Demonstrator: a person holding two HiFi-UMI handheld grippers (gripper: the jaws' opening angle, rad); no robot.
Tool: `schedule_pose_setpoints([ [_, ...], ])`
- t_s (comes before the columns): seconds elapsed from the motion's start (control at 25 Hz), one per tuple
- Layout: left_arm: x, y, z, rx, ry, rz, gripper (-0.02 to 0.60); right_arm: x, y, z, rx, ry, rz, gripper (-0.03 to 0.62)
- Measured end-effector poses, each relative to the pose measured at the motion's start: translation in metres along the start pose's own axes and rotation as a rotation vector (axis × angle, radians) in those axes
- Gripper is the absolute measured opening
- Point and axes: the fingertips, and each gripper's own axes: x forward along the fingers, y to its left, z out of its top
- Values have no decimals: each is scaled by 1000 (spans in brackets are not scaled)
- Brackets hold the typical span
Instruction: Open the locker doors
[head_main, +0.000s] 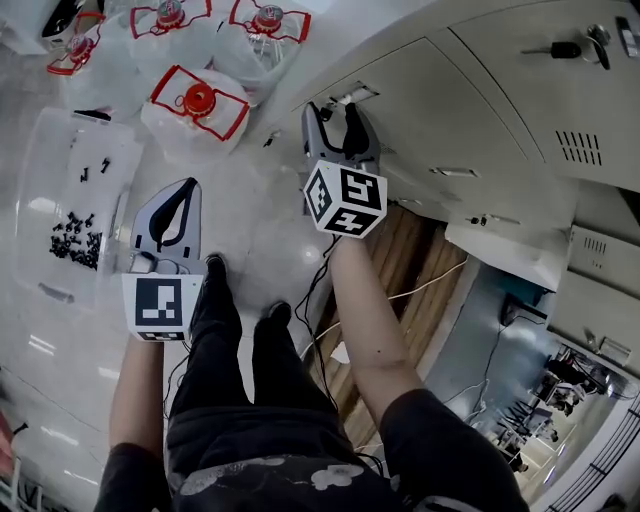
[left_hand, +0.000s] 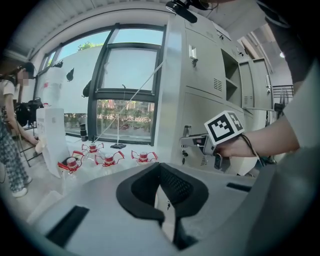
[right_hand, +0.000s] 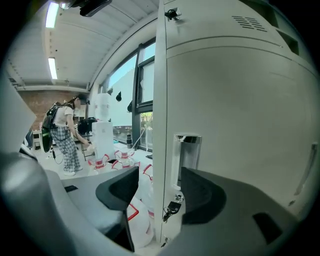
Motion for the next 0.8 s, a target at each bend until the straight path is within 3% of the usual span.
schedule_pose_setpoints([
  [0.24, 7, 4, -13, -23, 27, 7, 9, 21, -3, -3, 19, -3, -33, 279],
  [0.72, 20, -36, -26, -35, 63, -88, 9, 33, -8, 0, 15, -29, -75, 277],
  [0.8, 22, -37, -27, -36, 64, -92, 9, 32, -14, 0, 39, -27, -100, 229],
])
